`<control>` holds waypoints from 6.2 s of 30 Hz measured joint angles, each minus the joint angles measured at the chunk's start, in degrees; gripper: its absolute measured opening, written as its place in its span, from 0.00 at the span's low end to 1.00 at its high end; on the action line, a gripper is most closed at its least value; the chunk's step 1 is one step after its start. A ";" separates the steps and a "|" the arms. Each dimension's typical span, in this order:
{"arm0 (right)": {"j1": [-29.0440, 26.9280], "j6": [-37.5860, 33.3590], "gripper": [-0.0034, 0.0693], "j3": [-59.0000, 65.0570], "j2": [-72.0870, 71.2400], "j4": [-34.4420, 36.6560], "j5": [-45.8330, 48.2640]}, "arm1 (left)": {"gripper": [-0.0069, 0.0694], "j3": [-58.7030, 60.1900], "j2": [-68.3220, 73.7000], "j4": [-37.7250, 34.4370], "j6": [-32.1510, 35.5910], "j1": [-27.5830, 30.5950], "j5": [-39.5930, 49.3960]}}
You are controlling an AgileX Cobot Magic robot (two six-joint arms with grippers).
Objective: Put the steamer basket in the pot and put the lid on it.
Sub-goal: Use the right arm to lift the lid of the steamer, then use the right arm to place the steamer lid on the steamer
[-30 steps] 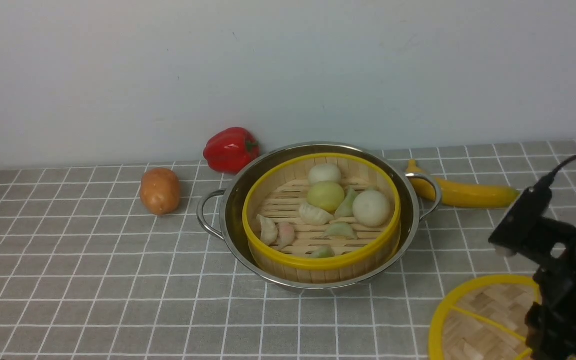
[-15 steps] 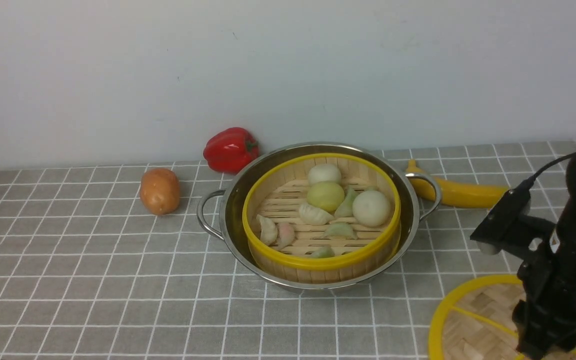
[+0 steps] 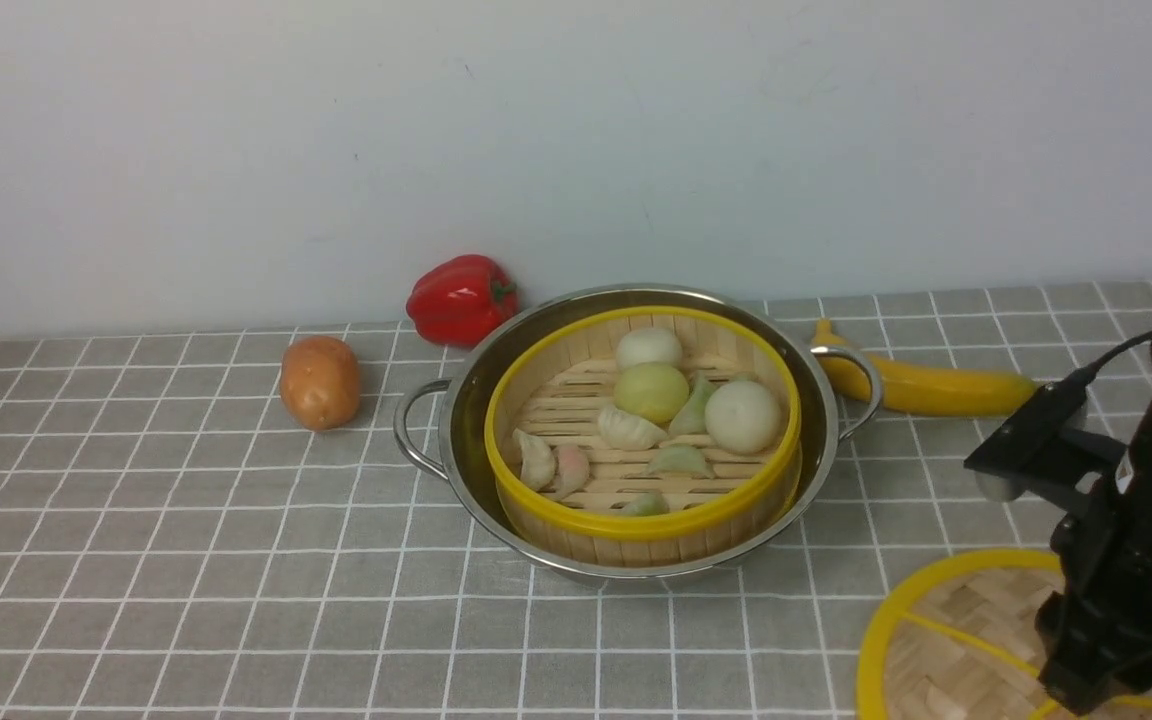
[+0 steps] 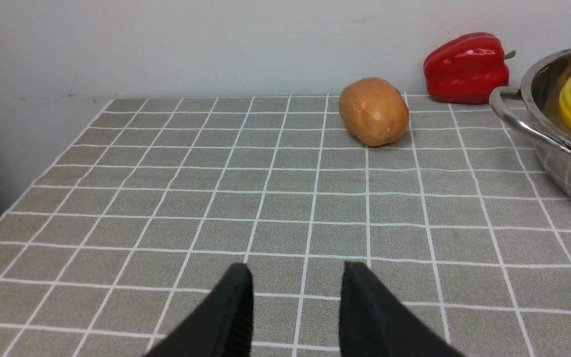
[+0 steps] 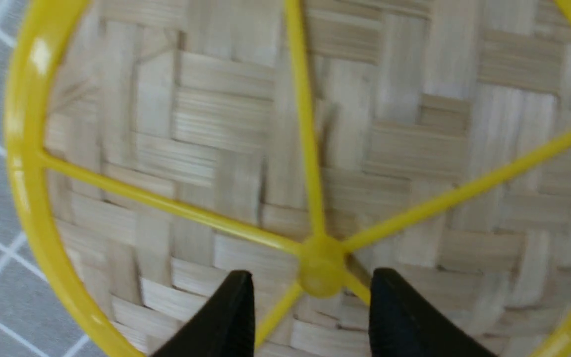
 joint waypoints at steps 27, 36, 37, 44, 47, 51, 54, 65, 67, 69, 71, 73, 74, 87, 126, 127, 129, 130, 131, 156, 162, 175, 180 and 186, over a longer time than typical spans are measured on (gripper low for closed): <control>0.00 -1.33 0.25 0.00 3.66 0.19 -0.77 | 0.41 0.00 0.00 0.00 0.00 0.00 0.00; 0.00 -2.11 0.25 0.00 3.31 -0.88 -0.09 | 0.41 0.00 0.00 0.00 0.00 0.00 0.00; 0.00 -2.62 0.25 0.00 2.75 -1.13 0.45 | 0.41 0.00 0.00 0.00 0.00 0.00 0.00; 0.00 -4.07 0.25 -0.16 -2.43 -2.11 4.23 | 0.41 0.00 0.00 0.00 0.00 0.00 0.00; 0.00 -4.49 0.25 -1.51 -3.61 -2.16 6.39 | 0.41 0.00 0.00 0.00 0.00 0.00 0.00; -0.06 -8.56 0.25 -7.68 -3.79 1.12 6.50 | 0.41 0.00 0.00 0.00 0.00 0.00 0.00; -0.06 -11.66 0.25 -12.06 -3.98 4.43 6.48 | 0.41 0.00 0.00 0.00 0.00 0.00 0.00; -0.06 -11.28 0.25 -22.11 -4.34 3.35 6.54 | 0.41 0.00 0.00 0.00 0.00 0.00 0.00; -0.06 -11.05 0.25 -22.43 -4.34 2.09 6.60 | 0.41 0.00 0.00 0.00 0.00 0.00 0.00; -0.06 -11.12 0.25 -22.92 -4.34 1.42 6.76 | 0.41 0.00 0.00 0.00 0.00 0.00 0.00; -0.06 -11.80 0.25 -24.37 -4.34 0.96 6.86 | 0.41 0.00 0.00 0.00 0.00 0.00 0.00; -0.06 -12.48 0.25 -26.27 -4.34 0.79 6.86 | 0.41 0.00 0.00 0.00 0.00 0.00 0.00; -0.06 -12.81 0.25 -27.28 -4.27 0.79 6.86 | 0.41 0.00 0.00 0.00 0.00 0.00 0.00; -0.06 -17.28 0.25 -45.40 4.46 5.91 6.96 | 0.41 0.00 0.00 0.00 0.00 0.00 0.00; 18.14 -12.61 0.25 -60.09 17.95 -3.48 7.00 | 0.41 0.00 0.00 0.05 0.00 0.00 0.00; 18.14 -10.56 0.25 -60.09 16.06 -3.48 7.04 | 0.41 0.00 0.00 0.05 0.00 0.00 0.00; 18.14 -8.30 0.25 -60.09 14.55 -3.48 7.04 | 0.41 0.00 0.00 0.05 0.00 0.00 0.00; 18.14 -6.51 0.25 -59.94 13.92 -3.48 7.04 | 0.41 0.00 0.00 0.05 0.00 0.00 0.00; 18.09 -3.68 0.25 -59.94 13.03 -3.48 7.04 | 0.41 0.00 0.00 0.05 0.00 0.00 0.00; 17.98 24.26 0.25 -47.81 4.82 7.59 7.00 | 0.41 0.00 0.00 0.00 0.00 0.00 -0.04; 17.98 24.31 0.25 -39.52 3.34 12.25 6.95 | 0.41 0.00 0.00 0.00 0.00 0.00 -0.04; 17.98 16.75 0.25 -38.24 3.00 16.77 6.96 | 0.41 0.00 0.00 0.00 0.00 0.00 -0.04; 17.98 14.30 0.25 -40.61 3.48 14.33 7.01 | 0.41 0.00 0.00 0.00 0.00 0.00 -0.04; 17.98 9.50 0.25 -45.29 5.93 12.18 6.97 | 0.41 0.00 0.00 0.00 0.00 0.00 -0.04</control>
